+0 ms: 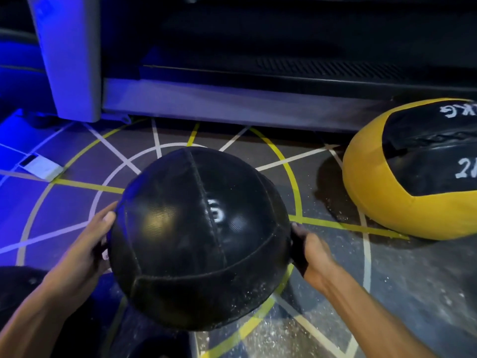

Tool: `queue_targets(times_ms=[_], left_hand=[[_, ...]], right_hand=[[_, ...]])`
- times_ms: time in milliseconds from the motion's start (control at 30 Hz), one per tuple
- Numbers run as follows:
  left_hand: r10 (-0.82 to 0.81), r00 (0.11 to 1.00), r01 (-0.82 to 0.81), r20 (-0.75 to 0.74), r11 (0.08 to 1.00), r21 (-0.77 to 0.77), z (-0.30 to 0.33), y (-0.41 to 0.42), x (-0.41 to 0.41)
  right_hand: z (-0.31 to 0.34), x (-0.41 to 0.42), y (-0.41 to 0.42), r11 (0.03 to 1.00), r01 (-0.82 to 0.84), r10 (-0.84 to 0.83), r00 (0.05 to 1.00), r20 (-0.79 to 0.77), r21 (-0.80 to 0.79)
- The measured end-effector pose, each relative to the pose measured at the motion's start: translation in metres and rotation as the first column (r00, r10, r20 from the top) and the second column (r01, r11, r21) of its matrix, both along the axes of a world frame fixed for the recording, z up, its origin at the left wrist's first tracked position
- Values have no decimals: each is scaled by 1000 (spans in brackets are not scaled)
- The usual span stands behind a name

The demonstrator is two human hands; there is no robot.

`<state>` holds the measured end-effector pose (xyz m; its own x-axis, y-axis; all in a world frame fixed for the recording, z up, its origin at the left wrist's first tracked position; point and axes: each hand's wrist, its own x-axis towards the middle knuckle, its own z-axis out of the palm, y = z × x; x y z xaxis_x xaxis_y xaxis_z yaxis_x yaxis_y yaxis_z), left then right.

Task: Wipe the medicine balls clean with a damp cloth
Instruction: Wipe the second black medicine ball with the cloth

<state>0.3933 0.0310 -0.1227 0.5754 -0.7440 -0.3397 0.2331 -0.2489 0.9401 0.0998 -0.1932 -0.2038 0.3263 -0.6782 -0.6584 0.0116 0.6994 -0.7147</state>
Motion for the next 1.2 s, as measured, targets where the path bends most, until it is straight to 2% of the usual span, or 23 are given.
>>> queue_targets(times_ms=[67,100,133,167,200,233,267,300,333,400,500,633,700,767,867,933,967,1000,1033,1067,1100,1133,1200], left_hand=[[-17,999,10,-52,991,-134,1,-1,9],[-55,992,74,111,981,-180,9,13,24],[-38,994,5,-100,950,-313,-2,17,31],[-98,920,-69,-378,911,-406,-3,13,38],[-205,849,-45,-487,890,-454,-3,6,47],[-118,898,-65,-424,917,-394,-4,1,53],[-13,976,-66,-216,934,-352,-2,-8,52],[-45,995,17,-86,954,-300,1,-25,54],[-18,991,-11,-136,978,-208,5,-37,57],[-45,999,48,31,994,-93,2,-55,57],[-28,998,26,57,999,31,-6,-69,42],[58,968,-60,246,998,1,13,-82,39],[-25,930,6,367,999,52,21,-92,46],[-101,888,68,449,994,89,24,-100,45],[-102,864,84,493,995,57,19,-101,39],[-106,858,87,502,994,62,18,-100,37],[-100,860,82,501,995,57,17,-99,37],[-89,861,75,501,996,47,16,-97,39],[-78,857,69,509,997,37,15,-96,40],[-75,854,67,515,997,33,14,-93,40],[-77,854,71,515,997,32,13,-92,40],[-83,857,78,508,996,31,12,-89,40],[-77,866,81,495,997,14,11,-85,39]], right_hand=[[1,5,-3,1000,6,-6,1000,5,-3],[4,6,-6,999,-12,11,1000,-2,-33],[15,8,-8,998,-24,24,1000,-3,-63],[22,9,-13,994,-17,19,1000,16,-112],[35,11,-17,985,-1,9,999,49,-171],[43,13,-23,972,24,-4,996,88,-233],[56,18,-27,957,55,-21,992,123,-286],[63,22,-33,936,81,-26,986,164,-343],[68,26,-39,910,81,-8,984,179,-408],[72,34,-42,844,44,25,992,122,-535],[53,33,-35,811,-68,104,994,28,-580],[31,31,-28,779,-168,179,983,-43,-604],[26,32,-18,763,-178,175,982,-66,-621],[20,38,-13,766,-154,135,988,-78,-624],[29,60,-11,856,58,-94,995,-45,-513],[58,82,1,736,22,-105,991,-83,-676],[71,95,12,604,-50,-30,996,-85,-795],[77,103,25,401,-141,85,990,-116,-905],[77,107,36,127,-272,166,954,-249,-954],[71,105,35,-172,-425,134,884,-449,-889],[63,99,25,-366,-512,44,825,-564,-777],[54,93,13,-412,-543,-16,807,-590,-732],[52,81,-2,-182,-453,38,884,-466,-873]])
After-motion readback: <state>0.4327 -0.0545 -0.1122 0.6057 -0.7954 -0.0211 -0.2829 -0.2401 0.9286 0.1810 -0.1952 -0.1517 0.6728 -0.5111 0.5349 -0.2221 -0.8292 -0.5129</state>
